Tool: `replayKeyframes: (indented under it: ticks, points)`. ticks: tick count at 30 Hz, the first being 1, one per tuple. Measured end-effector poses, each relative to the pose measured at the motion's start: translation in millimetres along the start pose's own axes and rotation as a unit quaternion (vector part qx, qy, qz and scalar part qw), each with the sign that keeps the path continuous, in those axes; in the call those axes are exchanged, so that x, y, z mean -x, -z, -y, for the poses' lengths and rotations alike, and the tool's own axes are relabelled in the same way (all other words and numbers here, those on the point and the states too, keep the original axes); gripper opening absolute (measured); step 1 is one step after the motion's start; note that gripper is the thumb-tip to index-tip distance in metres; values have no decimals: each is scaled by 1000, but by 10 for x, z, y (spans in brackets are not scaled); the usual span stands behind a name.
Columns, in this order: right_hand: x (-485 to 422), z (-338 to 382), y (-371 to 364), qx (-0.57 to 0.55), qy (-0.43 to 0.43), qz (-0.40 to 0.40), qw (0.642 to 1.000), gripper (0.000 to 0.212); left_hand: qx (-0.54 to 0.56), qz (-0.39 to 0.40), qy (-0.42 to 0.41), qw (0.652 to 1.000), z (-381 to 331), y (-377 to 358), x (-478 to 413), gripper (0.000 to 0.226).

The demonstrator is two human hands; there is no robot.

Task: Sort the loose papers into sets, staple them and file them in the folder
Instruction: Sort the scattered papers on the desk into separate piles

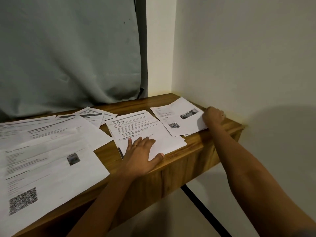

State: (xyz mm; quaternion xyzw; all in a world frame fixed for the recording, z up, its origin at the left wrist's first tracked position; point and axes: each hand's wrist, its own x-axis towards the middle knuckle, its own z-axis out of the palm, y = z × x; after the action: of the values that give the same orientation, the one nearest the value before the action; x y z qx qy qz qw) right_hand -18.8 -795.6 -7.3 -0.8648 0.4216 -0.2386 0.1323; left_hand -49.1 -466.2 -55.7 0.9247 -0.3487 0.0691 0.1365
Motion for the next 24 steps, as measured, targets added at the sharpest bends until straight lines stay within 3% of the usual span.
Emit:
replayKeyframes:
  ticks: [2, 4, 7, 9, 11, 14, 18, 24]
  points:
    - [60, 49, -50, 61, 51, -42, 996, 31, 9, -2, 5, 1000, -7, -5, 0, 84]
    - [156, 184, -116, 16, 141, -28, 989, 38, 15, 5, 10, 1000, -17, -7, -2, 84]
    - [414, 400, -213, -69, 270, 125, 952, 55, 30, 6, 25, 999, -18, -15, -6, 84]
    - [588, 481, -244, -35, 305, 212, 928, 63, 34, 6, 34, 999, -12, -20, -9, 84]
    - [681, 519, -236, 32, 333, 245, 910, 67, 32, 4, 37, 999, -13, -26, -9, 81]
    - [701, 534, -202, 63, 333, 261, 904, 69, 38, -6, 33, 999, -7, -34, -14, 73]
    - [690, 505, -150, 17, 312, 281, 907, 58, 46, -2, 32, 998, -10, -29, -6, 81]
    - [674, 447, -119, -8, 297, 276, 914, 46, 55, -12, 24, 998, 0, -40, -7, 73]
